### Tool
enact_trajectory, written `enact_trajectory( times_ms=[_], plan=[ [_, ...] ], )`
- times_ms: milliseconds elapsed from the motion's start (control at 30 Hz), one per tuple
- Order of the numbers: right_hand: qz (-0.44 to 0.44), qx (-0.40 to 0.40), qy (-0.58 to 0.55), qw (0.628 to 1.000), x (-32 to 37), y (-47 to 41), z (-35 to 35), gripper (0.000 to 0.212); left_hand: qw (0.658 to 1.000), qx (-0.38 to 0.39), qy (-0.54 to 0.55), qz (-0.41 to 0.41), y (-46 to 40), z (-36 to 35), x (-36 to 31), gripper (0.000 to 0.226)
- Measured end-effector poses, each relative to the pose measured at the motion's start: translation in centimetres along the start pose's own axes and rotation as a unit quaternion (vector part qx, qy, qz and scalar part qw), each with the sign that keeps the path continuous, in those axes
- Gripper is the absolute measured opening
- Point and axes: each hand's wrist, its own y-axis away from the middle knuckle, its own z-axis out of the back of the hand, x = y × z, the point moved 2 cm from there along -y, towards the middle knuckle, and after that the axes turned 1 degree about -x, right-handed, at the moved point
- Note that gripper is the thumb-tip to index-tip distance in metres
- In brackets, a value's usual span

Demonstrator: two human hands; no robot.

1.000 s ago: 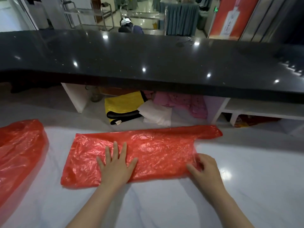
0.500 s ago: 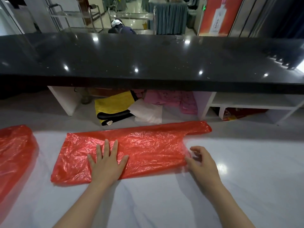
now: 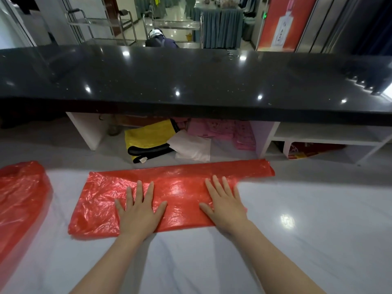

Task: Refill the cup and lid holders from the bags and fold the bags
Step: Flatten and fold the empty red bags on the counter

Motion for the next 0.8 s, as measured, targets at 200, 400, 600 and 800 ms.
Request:
enact_trajectory(
  times_ms=[200, 400, 600, 800],
  plan=[
    [-0.029, 0.042, 0.043, 0.998, -2.1, 0.5, -0.1, 0.076, 1.0, 0.01, -0.002, -0.007, -0.1, 0.2, -0.1, 0.09],
    [0.004, -0.049, 0.033, 0.998, 2.6, -2.2, 2.2, 0.067, 1.0, 0.012, 0.027, -0.008, -0.5, 1.1, -0.1, 0.085],
    [0.065, 0.003, 0.028, 0.997, 4.9, -4.1, 1.0, 0.066, 0.996, -0.072, -0.001, -0.051, -0.9, 2.5, -0.6, 0.081],
    [0.082, 0.028, 0.021, 0.996, 5.6, -5.5, 0.0, 0.067, 0.991, -0.051, -0.04, -0.117, -3.5, 2.2, -0.8, 0.074]
  ],
)
